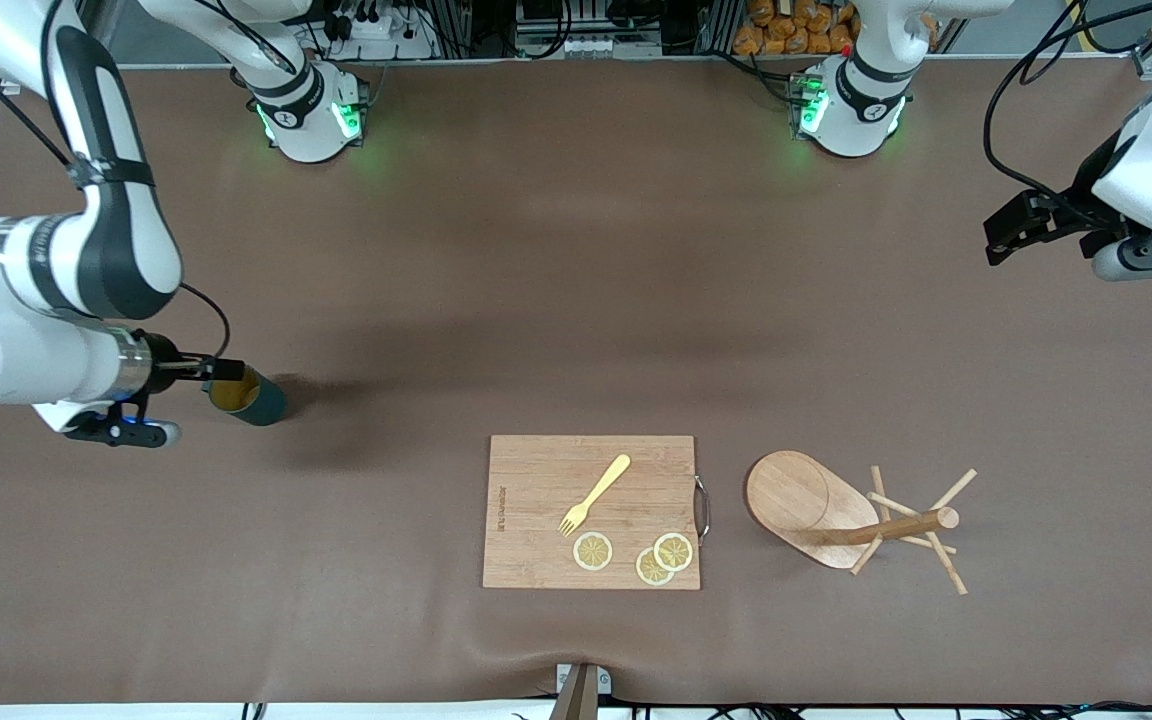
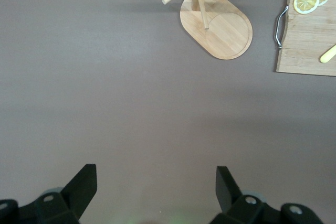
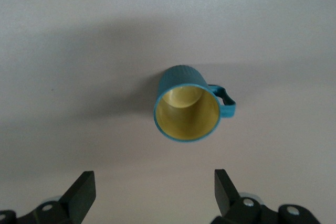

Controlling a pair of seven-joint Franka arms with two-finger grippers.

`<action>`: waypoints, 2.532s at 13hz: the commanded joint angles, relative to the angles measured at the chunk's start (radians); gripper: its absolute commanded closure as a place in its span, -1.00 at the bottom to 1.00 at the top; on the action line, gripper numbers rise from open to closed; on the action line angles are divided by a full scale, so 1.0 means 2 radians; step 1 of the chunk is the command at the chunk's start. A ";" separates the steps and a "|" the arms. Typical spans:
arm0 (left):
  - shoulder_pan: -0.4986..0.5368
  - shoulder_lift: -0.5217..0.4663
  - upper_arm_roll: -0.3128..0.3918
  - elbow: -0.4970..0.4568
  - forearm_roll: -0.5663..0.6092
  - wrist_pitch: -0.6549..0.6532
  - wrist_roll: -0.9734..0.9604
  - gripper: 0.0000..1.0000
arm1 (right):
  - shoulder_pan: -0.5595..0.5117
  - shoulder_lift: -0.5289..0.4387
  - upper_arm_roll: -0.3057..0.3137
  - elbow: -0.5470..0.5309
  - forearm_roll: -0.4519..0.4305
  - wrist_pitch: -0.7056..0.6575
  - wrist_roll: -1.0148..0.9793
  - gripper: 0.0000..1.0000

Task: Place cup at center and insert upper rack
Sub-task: 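Reach the right gripper down to the teal mug and grasp it, then lift the teal mug with the right gripper and carry it to the table center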

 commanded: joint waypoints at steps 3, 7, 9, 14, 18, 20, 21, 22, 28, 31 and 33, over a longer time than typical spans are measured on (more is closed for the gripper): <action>0.001 0.001 -0.002 0.010 -0.001 -0.010 -0.008 -1.00 | -0.002 -0.005 0.001 -0.087 0.003 0.113 0.014 -1.00; 0.000 -0.001 -0.002 0.011 0.000 -0.010 -0.009 -1.00 | -0.004 0.013 0.001 -0.090 0.008 0.134 0.015 -1.00; 0.000 -0.001 -0.002 0.010 0.000 -0.010 -0.008 -1.00 | -0.006 0.025 0.001 -0.090 0.022 0.142 0.016 -1.00; 0.000 -0.001 -0.002 0.011 0.000 -0.010 -0.009 -1.00 | -0.006 0.043 0.001 -0.089 0.023 0.167 0.014 -0.69; 0.001 -0.001 -0.002 0.011 0.000 -0.010 -0.008 -1.00 | -0.007 0.043 0.000 -0.089 0.023 0.170 0.015 0.70; 0.001 -0.001 -0.002 0.010 0.000 -0.010 -0.008 -1.00 | -0.006 0.043 0.000 -0.089 0.022 0.173 0.015 1.00; 0.001 -0.001 -0.002 0.011 0.000 -0.010 -0.008 -1.00 | -0.007 0.043 0.000 -0.089 0.022 0.174 0.015 1.00; 0.001 -0.001 -0.002 0.011 0.000 -0.010 -0.008 -1.00 | -0.008 0.043 0.000 -0.089 0.023 0.174 0.016 1.00; 0.001 -0.001 -0.001 0.011 0.000 -0.010 -0.008 -1.00 | 0.000 0.030 0.003 -0.083 0.024 0.147 0.051 1.00; 0.002 -0.001 -0.001 0.011 0.000 -0.010 -0.008 -1.00 | 0.039 -0.005 0.004 -0.076 0.036 0.093 0.121 1.00; 0.005 -0.001 -0.001 0.011 0.000 -0.010 -0.007 -1.00 | 0.082 -0.028 0.004 -0.077 0.040 0.073 0.185 1.00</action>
